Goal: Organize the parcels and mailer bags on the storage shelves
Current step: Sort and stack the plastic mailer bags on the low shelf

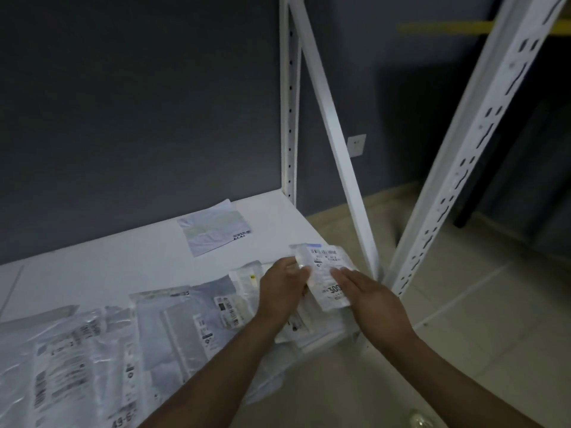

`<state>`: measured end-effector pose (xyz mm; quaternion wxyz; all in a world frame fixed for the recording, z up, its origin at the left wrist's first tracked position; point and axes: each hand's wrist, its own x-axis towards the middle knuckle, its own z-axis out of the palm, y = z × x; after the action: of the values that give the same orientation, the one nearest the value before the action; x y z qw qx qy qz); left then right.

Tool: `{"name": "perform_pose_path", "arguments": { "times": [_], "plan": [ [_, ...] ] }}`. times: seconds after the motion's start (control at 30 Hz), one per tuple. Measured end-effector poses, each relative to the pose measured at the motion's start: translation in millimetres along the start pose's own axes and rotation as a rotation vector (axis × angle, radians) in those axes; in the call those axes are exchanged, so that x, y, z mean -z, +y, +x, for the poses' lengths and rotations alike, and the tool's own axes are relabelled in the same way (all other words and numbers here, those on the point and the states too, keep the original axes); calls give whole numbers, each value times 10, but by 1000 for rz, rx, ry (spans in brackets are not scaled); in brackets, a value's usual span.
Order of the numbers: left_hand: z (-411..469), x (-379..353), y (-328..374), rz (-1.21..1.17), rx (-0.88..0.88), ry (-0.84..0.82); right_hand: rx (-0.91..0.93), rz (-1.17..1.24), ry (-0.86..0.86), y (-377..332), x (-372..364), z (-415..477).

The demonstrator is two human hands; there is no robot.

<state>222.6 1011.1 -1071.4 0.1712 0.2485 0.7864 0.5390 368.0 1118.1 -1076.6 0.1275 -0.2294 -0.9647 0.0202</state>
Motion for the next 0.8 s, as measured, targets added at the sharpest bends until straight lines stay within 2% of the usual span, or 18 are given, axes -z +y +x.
{"name": "perform_pose_path", "arguments": {
  "times": [0.1,0.17,0.33,0.47,0.63,0.73,0.8],
  "plan": [
    [164,139,-111,141,-80,44,43,66,-92,111,-58,24],
    [364,292,-229,318,-133,73,102,111,-264,160,-97,-15],
    [923,628,-597,660,-103,93,136,110,-485,198,-144,59],
    [1212,923,-808,857,-87,122,91,61,-391,41,-3,329],
    [1557,1143,-1033,1093,-37,-22,72,151,-336,-308,-187,695],
    [1691,1193,-1097,1098,1,-77,130,215,-349,-445,-336,813],
    [1722,1213,-1151,1168,-80,-44,157,232,-344,-513,-354,853]
  ]
}}
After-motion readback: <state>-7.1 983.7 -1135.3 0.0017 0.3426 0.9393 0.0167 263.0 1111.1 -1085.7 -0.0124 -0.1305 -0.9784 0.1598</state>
